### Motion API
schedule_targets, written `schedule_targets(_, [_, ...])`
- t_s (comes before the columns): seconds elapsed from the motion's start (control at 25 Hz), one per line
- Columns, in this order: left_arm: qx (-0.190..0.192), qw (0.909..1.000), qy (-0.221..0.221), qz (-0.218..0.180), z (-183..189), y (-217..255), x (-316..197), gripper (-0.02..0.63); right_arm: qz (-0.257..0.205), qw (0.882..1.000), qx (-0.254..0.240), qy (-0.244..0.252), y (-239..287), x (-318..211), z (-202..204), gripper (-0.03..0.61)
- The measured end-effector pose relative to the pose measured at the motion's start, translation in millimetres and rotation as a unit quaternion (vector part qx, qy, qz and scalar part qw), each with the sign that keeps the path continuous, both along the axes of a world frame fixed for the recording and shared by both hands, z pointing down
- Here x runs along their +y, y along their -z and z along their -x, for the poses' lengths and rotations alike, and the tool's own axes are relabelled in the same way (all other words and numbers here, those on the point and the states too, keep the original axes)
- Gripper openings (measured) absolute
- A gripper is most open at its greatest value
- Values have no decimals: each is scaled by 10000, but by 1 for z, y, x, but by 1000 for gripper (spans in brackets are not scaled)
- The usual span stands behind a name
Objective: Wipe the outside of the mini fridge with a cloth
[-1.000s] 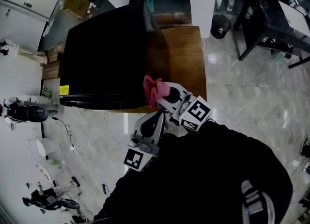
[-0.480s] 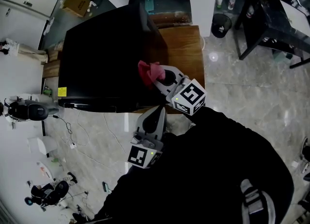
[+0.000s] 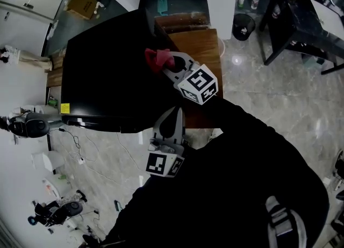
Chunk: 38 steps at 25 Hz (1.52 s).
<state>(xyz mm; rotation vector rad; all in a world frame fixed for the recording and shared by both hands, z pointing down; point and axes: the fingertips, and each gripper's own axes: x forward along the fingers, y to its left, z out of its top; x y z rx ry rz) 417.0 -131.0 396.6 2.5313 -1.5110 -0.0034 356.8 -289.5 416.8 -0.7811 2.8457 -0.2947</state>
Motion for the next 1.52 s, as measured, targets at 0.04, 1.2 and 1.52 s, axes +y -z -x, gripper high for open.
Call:
schedule_targets(0.04, [-13,10000,20,-2,-3,-1,-5,6,-6,10000,12,-21,-1,-9,-2,83])
schedule_targets(1.2, [-363,9984,-404,-159,-7,-13,2,6,-189,9941,24,-1072,2,-39,-90,84])
schedule_targets(1.52, [-381,9951,-898,165,-3,-79,36,6,255,9974,355,-579,-91,61,-81,84])
